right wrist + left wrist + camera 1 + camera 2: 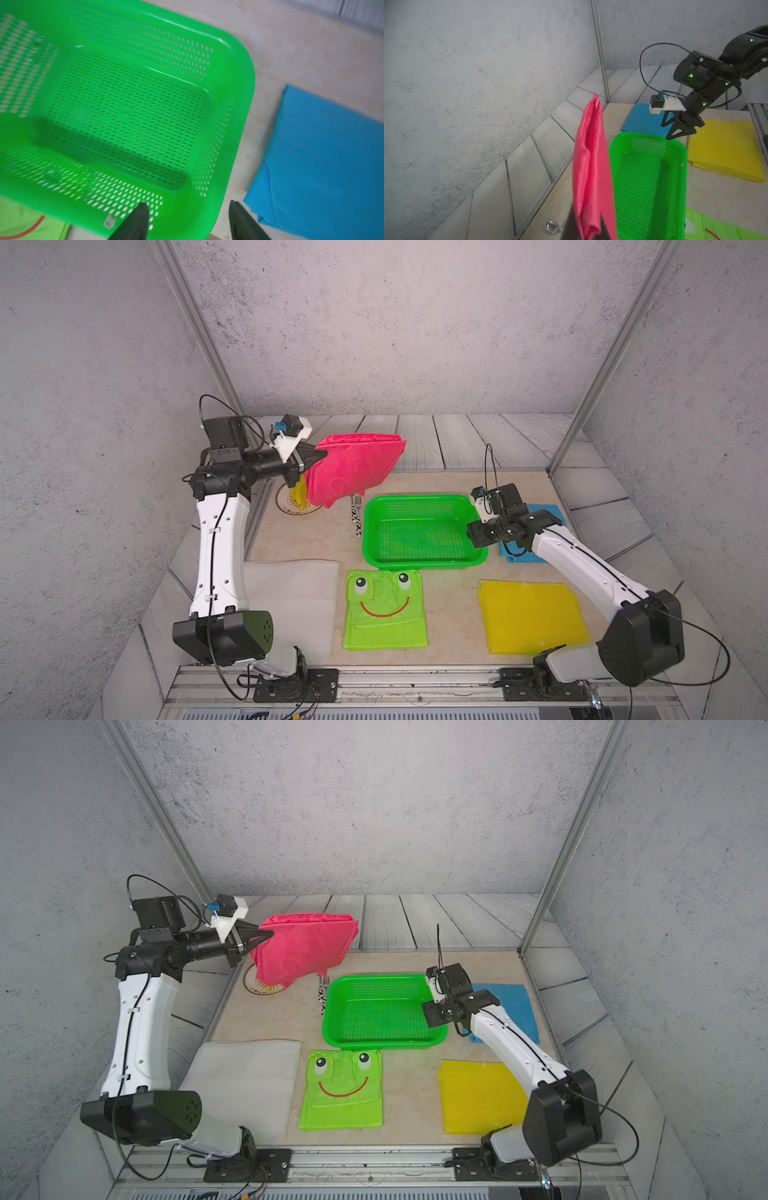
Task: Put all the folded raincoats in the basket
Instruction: Move the basket to the center of the board, then place the raincoat in the basket.
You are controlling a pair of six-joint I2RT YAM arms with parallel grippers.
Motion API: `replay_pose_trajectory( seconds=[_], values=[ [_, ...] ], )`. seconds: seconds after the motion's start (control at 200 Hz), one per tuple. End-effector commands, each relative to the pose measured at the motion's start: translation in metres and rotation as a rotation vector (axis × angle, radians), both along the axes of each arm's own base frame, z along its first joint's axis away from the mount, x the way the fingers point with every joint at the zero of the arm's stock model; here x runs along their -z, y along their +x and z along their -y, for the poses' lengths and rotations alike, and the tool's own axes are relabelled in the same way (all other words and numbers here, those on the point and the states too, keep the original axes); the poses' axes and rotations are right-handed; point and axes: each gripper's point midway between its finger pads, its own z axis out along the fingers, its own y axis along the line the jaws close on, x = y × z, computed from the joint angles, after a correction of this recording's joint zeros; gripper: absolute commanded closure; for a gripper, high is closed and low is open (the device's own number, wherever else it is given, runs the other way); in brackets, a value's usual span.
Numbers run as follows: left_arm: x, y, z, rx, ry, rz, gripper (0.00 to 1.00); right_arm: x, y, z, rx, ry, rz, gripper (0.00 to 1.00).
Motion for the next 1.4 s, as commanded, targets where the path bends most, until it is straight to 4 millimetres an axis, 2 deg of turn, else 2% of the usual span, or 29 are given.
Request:
replay_pose_trajectory(
  seconds=[0.0,0.09,0.18,0.265,0.405,0.475,0.57,0.676,0.821,0.896,1.001,1.156,1.266,1.331,1.396],
  values=[
    [0.01,-0.017,0.024,0.108,0.115,0.079,1.0,-0.044,-0.032,-0.037,-0.364,0.103,0.173,0.29],
    [0.014,-0.021,0.036,0.158,0.128,0.082,1.0,-0.071,-0.058,-0.05,-0.559,0.117,0.337,0.25],
    [0.02,-0.024,0.049,0.198,0.144,0.083,1.0,-0.095,-0.079,-0.056,-0.684,0.142,0.449,0.23],
    [0.031,-0.039,0.063,0.265,0.178,0.088,1.0,-0.116,-0.096,-0.065,-0.784,0.187,0.539,0.22],
    [0.05,-0.07,0.082,0.371,0.224,0.088,1.0,-0.152,-0.104,-0.071,-0.841,0.223,0.694,0.19],
    [0.057,-0.079,0.087,0.394,0.233,0.075,1.0,-0.165,-0.104,-0.075,-0.858,0.235,0.748,0.14],
    [0.062,-0.085,0.09,0.403,0.24,0.061,1.0,-0.178,-0.105,-0.088,-0.923,0.294,0.721,0.11],
    [0.064,-0.088,0.092,0.405,0.252,0.063,1.0,-0.176,-0.094,-0.11,-0.943,0.278,0.678,0.09],
    [0.061,-0.076,0.092,0.342,0.236,0.04,1.0,-0.163,-0.081,-0.14,-0.969,0.196,0.627,0.1],
    [0.059,-0.077,0.092,0.343,0.235,0.05,1.0,-0.157,-0.078,-0.155,-0.986,0.209,0.584,0.12],
    [0.056,-0.086,0.093,0.376,0.231,0.059,1.0,-0.152,-0.056,-0.164,-0.895,0.218,0.543,0.16],
    [0.052,-0.092,0.093,0.386,0.221,0.059,1.0,-0.135,-0.047,-0.169,-0.898,0.167,0.474,0.27],
    [0.051,-0.088,0.093,0.371,0.214,0.046,1.0,-0.128,-0.054,-0.176,-0.938,0.172,0.447,0.4],
    [0.05,-0.085,0.094,0.36,0.201,0.032,1.0,-0.125,-0.058,-0.179,-0.965,0.177,0.445,0.44],
    [0.049,-0.085,0.095,0.369,0.189,0.026,1.0,-0.123,-0.059,-0.181,-0.974,0.172,0.45,0.54]
  ],
)
